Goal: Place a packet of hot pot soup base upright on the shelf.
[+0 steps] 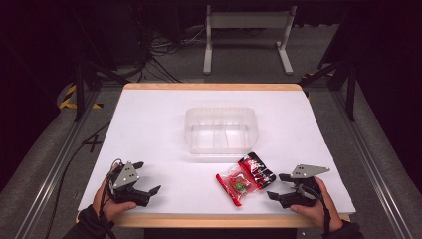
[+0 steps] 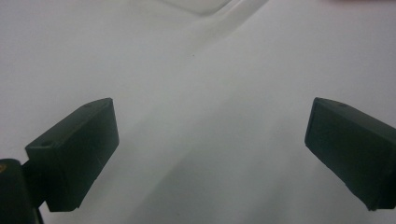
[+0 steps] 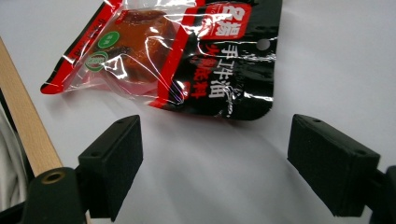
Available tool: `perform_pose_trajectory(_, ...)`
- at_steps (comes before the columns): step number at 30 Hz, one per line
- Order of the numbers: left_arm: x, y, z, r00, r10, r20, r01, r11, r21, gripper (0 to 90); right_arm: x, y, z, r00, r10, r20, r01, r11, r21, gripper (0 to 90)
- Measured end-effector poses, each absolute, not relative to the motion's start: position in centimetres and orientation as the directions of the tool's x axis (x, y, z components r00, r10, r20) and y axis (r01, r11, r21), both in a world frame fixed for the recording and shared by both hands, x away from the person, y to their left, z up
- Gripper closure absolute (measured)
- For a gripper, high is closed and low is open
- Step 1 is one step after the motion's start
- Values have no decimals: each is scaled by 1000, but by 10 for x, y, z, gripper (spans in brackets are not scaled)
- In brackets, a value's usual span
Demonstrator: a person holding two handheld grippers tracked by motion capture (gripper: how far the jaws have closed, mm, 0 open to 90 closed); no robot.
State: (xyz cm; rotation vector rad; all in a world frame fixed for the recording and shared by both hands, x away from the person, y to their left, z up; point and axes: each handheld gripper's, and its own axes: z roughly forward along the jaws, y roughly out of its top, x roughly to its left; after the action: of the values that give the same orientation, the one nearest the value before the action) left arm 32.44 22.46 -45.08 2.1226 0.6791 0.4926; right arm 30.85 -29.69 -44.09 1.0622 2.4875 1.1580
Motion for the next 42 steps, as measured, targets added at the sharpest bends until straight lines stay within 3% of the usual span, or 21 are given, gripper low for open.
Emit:
perform_pose_trajectory(7,324,224,-451,778,620,102,296,-506,810,35,313,-281,-442,-743,658,119,523,462,716,170)
perform_pose_trajectory(19,325,222,-453,787,608,100,297,-516,804,36,337,-268,-442,-717,636,283,582,325,745,162)
perform_pose_trajectory(24,325,222,-453,788,608,99,298,-517,802,36,345,-257,-442,-726,621,296,589,338,734,185)
perform_pose_trajectory(29,325,222,-453,787,609,101,298,-518,801,37,353,-247,-444,-734,616,288,595,377,710,288)
perform_pose_trajectory(32,325,223,-453,786,611,100,300,-517,802,37,356,-245,-442,-748,588,307,589,378,714,418)
perform_pose_trajectory(34,325,223,-453,785,612,99,301,-516,802,37,356,-245,-441,-752,584,304,585,380,717,450)
perform_pose_trajectory(35,325,223,-453,785,611,100,301,-518,800,37,355,-245,-440,-765,566,307,576,387,720,557)
perform_pose_trajectory(37,325,223,-453,785,611,99,301,-517,801,37,354,-245,-439,-768,560,310,575,392,718,592)
perform_pose_trajectory(42,325,222,-453,785,611,103,302,-522,798,37,351,-246,-436,-785,547,291,560,427,710,781)
